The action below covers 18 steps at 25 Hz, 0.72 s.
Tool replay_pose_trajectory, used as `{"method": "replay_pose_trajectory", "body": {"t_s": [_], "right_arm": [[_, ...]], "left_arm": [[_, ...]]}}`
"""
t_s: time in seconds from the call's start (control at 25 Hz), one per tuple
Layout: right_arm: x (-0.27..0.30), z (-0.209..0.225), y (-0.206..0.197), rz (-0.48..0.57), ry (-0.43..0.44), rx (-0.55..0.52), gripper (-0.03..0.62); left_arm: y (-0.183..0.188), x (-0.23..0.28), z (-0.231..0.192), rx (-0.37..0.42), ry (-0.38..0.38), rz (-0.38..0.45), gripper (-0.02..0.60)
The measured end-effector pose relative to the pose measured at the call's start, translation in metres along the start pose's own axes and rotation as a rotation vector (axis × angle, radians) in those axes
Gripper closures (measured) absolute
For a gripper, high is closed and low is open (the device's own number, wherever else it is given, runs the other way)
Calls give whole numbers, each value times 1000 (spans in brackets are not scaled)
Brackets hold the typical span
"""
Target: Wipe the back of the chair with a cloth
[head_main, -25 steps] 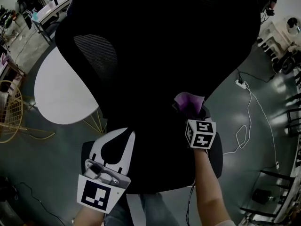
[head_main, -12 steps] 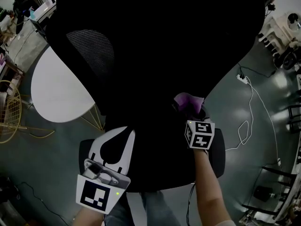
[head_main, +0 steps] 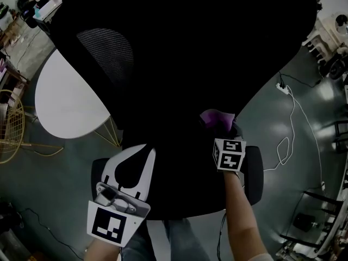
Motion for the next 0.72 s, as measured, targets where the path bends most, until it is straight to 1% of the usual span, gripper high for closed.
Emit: {"method": "replay_pose_trajectory", "body": {"t_s": [0.28,0.72], "right_arm": [[5,-34,19,19,51,-32,545],[15,-96,50,45,111,-13,545]], "left_arm": [[3,-6,-4,-3,6,11,571],[11,-35,-34,-15,48,26,571]]}}
Point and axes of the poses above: the fingertips, and each gripper's own axes: x forward along the fingers, z to its right, y out of its top, the point moved 5 cm from there along -x, backward along the fingers, and after that the axes turned 13 degrees about -x, right-handed, at the moved point
